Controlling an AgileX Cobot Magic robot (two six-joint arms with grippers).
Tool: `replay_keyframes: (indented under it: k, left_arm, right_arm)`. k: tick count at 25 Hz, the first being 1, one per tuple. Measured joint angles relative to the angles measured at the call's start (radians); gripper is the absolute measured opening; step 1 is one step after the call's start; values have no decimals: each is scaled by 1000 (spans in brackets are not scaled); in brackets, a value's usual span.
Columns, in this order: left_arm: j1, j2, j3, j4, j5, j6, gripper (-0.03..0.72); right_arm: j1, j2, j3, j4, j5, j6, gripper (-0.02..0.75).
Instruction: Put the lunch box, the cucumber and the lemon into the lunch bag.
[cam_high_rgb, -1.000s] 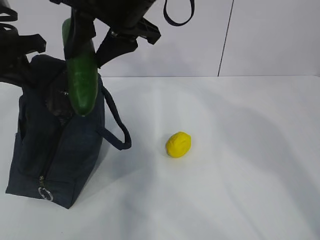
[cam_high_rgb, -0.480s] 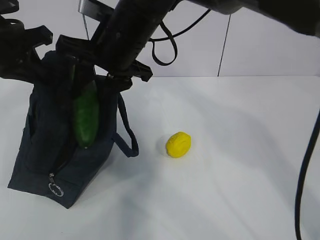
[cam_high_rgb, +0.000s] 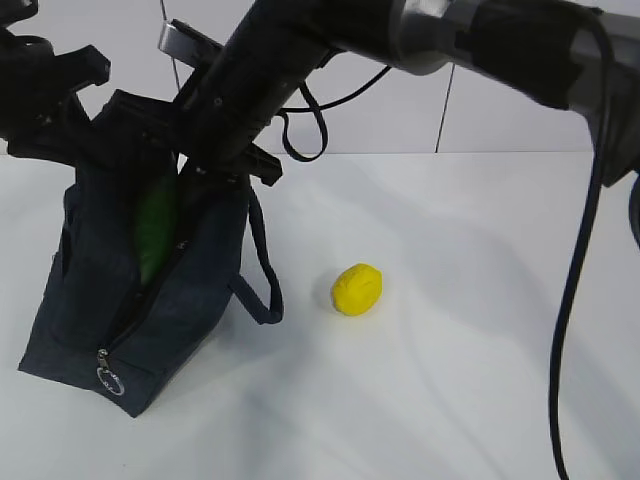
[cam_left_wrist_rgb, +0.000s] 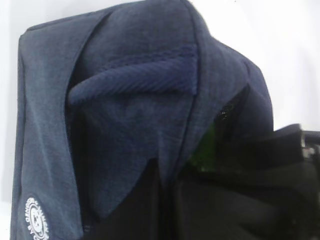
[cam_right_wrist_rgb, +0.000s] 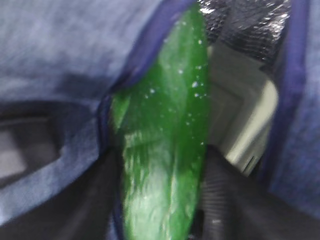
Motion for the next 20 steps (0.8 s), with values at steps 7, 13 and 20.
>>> replay_keyframes:
  k: [7,13,20]
  left_arm:
    - [0,0,0,-9,1,5,-6]
    - [0,0,0,-9,1,8,-7]
    - [2,-1,0,4,-5,8,-6]
  right_arm:
    - [2,16,0,28,-9,-14,467]
    - [2,16,-34,29,89,-17,563]
    - [4,7,-214,-108,146,-15,568]
